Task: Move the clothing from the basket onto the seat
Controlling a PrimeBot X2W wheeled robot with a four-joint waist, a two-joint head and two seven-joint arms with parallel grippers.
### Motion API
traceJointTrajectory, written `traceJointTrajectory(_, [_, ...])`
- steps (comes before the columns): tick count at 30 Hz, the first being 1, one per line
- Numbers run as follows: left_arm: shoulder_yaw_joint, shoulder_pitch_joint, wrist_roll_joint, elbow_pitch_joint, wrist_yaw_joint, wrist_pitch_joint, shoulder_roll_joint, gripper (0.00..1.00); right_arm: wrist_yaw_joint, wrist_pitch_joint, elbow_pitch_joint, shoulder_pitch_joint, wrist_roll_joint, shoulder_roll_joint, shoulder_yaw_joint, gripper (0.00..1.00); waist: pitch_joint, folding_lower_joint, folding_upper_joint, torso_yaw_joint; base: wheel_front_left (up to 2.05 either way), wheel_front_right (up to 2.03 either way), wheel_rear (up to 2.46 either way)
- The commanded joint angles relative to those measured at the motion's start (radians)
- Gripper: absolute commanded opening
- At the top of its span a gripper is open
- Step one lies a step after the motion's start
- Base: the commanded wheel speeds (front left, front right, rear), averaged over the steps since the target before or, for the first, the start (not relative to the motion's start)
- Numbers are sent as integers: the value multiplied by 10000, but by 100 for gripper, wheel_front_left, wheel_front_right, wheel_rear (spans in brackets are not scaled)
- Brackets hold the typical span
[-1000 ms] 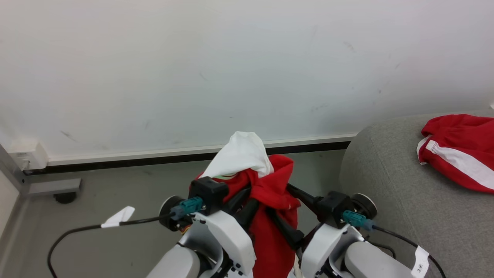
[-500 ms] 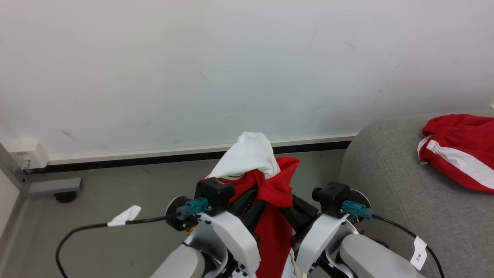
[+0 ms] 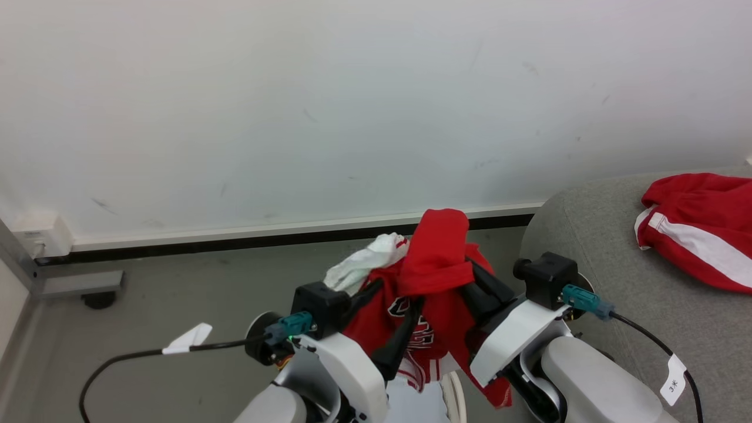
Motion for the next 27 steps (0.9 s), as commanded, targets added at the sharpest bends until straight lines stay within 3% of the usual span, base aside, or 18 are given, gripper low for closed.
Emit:
traceJointTrajectory(1, [7,125,-110,-17,18,-14,75,100,-22,-32,-74,151,-102,-48,-104,0,0,0,-1,0,0,0,0])
traceJointTrajectory(17, [12,189,-205,-101,180,-119,166,100,-22,-34,-315,338,-540,-272,-929,0,42,0,-1,-275,0,0,0])
traceJointTrajectory(27, [-41,279,-229,-206,249,-196,216,100,-22,-34,-494,376,-783,-557,-1205,0,290,0,-1,-1382,0,0,0])
